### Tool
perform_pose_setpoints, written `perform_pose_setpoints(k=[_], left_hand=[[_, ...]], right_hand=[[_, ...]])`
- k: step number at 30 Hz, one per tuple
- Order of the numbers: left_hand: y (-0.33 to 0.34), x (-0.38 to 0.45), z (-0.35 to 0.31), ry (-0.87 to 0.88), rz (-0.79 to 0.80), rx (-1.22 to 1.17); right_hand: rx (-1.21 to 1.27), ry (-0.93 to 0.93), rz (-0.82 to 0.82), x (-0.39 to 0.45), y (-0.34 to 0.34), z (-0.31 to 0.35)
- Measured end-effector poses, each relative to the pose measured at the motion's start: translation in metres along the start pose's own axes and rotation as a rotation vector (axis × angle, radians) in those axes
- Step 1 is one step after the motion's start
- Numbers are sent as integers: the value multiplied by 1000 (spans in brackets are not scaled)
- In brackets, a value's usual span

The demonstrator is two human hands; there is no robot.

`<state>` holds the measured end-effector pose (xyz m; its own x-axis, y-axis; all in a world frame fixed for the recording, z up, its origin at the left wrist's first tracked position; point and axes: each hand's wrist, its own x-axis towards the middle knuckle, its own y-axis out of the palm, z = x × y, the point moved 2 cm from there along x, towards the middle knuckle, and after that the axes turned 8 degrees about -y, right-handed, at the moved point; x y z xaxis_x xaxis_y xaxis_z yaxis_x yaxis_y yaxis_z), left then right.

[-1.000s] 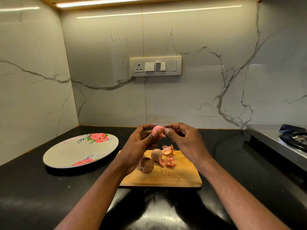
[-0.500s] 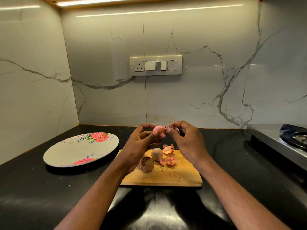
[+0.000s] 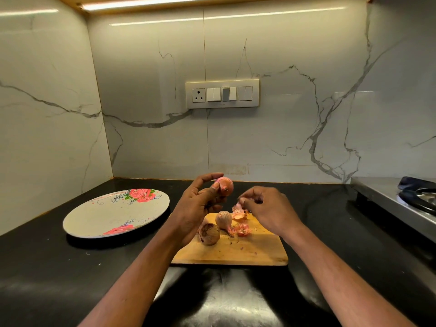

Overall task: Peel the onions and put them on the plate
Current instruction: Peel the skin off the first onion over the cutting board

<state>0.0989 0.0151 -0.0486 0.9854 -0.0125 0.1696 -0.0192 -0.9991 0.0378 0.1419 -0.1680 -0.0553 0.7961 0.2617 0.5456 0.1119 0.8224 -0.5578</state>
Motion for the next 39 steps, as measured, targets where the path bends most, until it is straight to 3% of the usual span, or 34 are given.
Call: perform_pose_setpoints(k=[3, 9, 32, 39], left_hand=[[-1, 0, 0, -3, -14, -4], [0, 0, 0, -10, -23, 8], [3, 2, 2, -14, 37, -62], [3, 0, 1, -22, 48, -104]], right_hand=[[-161, -4, 98, -5, 7, 1], [70, -108, -118, 0, -4, 19], [86, -187, -259, -4, 0, 20], [76, -214, -225, -4, -3, 23]])
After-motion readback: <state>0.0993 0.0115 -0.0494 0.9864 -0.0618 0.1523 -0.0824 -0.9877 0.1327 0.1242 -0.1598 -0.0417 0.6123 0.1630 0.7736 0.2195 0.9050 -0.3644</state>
